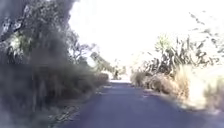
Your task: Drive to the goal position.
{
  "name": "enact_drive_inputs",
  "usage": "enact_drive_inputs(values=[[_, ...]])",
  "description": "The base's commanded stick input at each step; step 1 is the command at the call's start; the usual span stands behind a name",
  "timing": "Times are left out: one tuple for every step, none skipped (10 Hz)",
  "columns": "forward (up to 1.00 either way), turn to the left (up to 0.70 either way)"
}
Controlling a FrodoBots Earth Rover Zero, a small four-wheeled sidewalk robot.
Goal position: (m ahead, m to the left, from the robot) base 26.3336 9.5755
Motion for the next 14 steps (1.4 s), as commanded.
enact_drive_inputs(values=[[1.00, -0.40], [1.00, -0.40], [1.00, 0.00], [1.00, 0.00], [1.00, 0.00], [1.00, 0.00], [1.00, 0.00], [1.00, 0.00], [1.00, 0.00], [1.00, 0.00], [1.00, 0.00], [1.00, 0.00], [1.00, 0.00], [1.00, 0.00]])
